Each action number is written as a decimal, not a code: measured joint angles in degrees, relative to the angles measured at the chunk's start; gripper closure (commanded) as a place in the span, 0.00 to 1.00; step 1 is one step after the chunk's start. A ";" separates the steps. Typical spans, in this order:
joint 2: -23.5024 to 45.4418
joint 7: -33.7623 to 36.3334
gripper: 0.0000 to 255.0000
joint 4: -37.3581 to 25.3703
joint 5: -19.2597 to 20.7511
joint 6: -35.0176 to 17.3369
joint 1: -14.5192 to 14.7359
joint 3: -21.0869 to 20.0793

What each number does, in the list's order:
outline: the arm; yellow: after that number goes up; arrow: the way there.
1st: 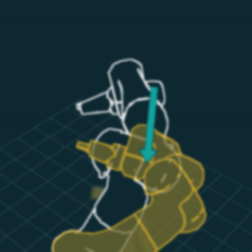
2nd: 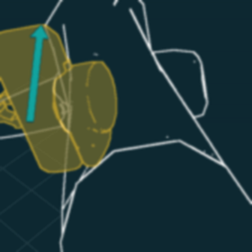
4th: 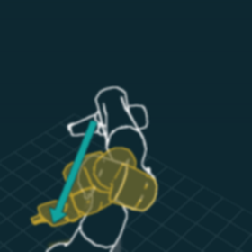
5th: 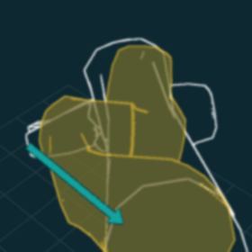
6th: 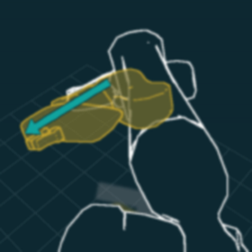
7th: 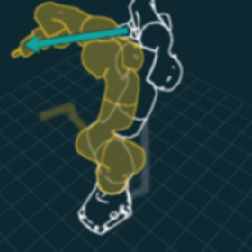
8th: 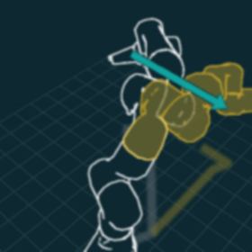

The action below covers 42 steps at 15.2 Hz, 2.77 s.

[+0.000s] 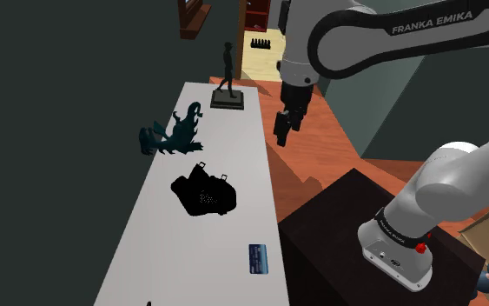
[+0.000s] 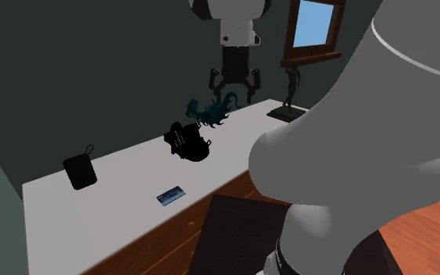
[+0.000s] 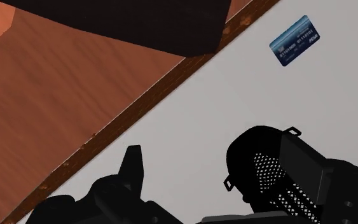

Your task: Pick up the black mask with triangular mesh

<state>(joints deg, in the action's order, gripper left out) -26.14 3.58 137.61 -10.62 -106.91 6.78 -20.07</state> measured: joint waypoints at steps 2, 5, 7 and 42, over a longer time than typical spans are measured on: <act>4.26 1.50 0.00 -1.65 0.29 -2.94 0.31 -2.07; 9.89 3.97 0.00 -3.54 1.14 -7.11 0.95 -5.05; 13.67 5.60 0.00 -5.24 2.26 -9.32 1.27 -6.73; 55.49 25.09 1.00 -31.14 26.40 -21.68 14.50 -9.54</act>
<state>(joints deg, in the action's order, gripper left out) 29.35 28.66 106.47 15.78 -128.59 21.27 -29.61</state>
